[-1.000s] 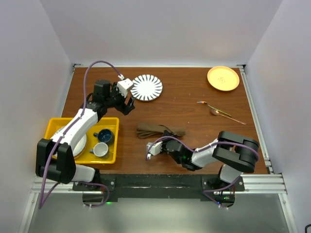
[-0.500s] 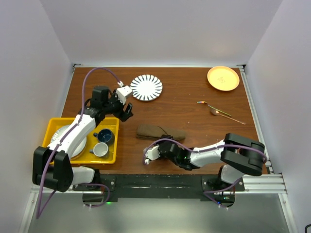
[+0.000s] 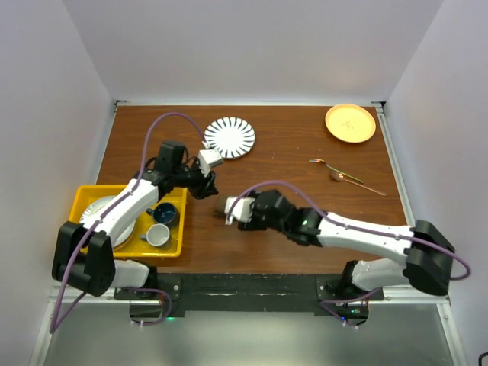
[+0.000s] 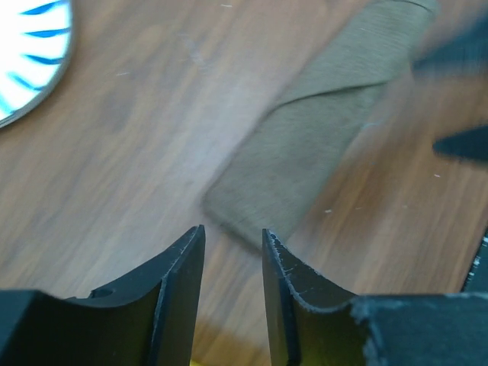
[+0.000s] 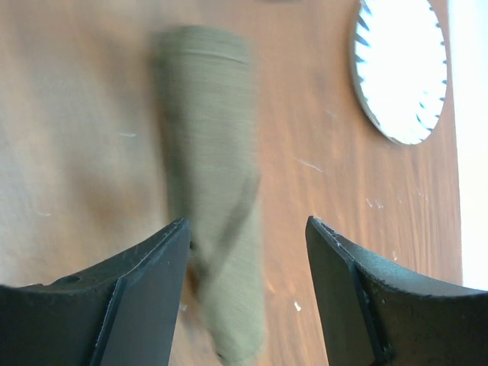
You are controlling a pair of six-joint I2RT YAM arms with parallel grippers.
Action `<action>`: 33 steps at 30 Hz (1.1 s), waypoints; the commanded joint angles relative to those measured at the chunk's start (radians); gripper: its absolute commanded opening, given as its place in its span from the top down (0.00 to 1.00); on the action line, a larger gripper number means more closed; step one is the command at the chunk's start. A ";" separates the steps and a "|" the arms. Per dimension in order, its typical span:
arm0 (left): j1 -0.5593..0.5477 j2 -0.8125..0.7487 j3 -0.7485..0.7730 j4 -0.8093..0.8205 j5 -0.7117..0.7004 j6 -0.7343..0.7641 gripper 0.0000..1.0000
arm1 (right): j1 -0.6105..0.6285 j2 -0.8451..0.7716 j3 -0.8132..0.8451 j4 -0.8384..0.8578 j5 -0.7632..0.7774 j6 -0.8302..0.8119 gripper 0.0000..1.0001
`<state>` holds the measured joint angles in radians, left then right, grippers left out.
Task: Fold the napkin into a case and place the utensils inside
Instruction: Rotate the smaller rectangle-folded napkin at the center of the board.
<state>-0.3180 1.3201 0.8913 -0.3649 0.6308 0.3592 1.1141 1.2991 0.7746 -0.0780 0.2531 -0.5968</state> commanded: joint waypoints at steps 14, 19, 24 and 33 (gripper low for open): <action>-0.184 0.240 0.081 0.063 -0.194 -0.075 0.70 | -0.415 0.071 0.123 -0.434 -0.396 -0.070 0.51; -0.184 0.260 0.064 0.038 -0.201 -0.085 0.74 | -0.419 0.121 0.078 -0.427 -0.440 -0.110 0.58; -0.193 0.310 0.067 0.000 -0.212 -0.086 0.77 | -0.416 0.172 0.051 -0.401 -0.465 -0.121 0.59; -0.205 0.376 0.072 -0.055 -0.262 -0.072 0.81 | -0.416 0.238 0.038 -0.407 -0.483 -0.135 0.60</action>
<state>-0.5179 1.6703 0.9428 -0.3744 0.4137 0.2874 0.6991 1.5181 0.8410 -0.4793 -0.2043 -0.7086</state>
